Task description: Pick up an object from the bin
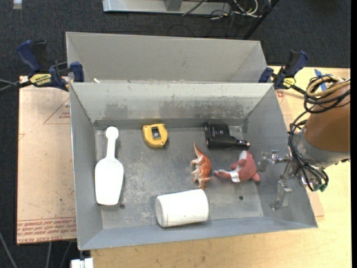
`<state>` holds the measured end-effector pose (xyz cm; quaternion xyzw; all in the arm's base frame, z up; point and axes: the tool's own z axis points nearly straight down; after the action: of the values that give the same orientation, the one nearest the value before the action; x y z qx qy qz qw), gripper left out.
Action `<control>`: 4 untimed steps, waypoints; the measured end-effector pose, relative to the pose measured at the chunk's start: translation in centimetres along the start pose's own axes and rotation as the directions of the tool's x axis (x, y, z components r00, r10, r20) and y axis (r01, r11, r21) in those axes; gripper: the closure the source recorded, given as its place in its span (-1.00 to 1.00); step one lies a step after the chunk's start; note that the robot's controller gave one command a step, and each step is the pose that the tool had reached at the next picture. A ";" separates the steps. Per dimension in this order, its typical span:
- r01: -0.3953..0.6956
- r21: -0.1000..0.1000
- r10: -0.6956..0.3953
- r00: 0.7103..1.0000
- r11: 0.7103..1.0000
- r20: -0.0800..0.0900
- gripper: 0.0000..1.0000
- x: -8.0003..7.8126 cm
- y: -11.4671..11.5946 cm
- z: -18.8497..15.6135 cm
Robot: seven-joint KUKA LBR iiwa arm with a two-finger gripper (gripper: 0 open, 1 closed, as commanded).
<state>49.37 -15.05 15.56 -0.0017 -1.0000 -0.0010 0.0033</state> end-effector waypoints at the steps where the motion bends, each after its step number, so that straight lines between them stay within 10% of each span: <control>1: 0.004 0.002 -0.004 1.000 1.000 0.007 -1.00 -0.2 0.1 -0.4; 2: 0.129 0.002 -0.129 0.992 0.992 0.008 -1.00 -4.6 1.6 5.6; 4: 0.298 0.006 -0.298 0.955 0.955 0.013 -1.00 -7.4 2.2 4.5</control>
Offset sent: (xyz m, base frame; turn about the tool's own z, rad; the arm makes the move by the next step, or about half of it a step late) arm 0.0623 0.0220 -0.0856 -0.1863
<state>56.77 -12.85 10.97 0.1488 -0.9889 0.0003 -0.0036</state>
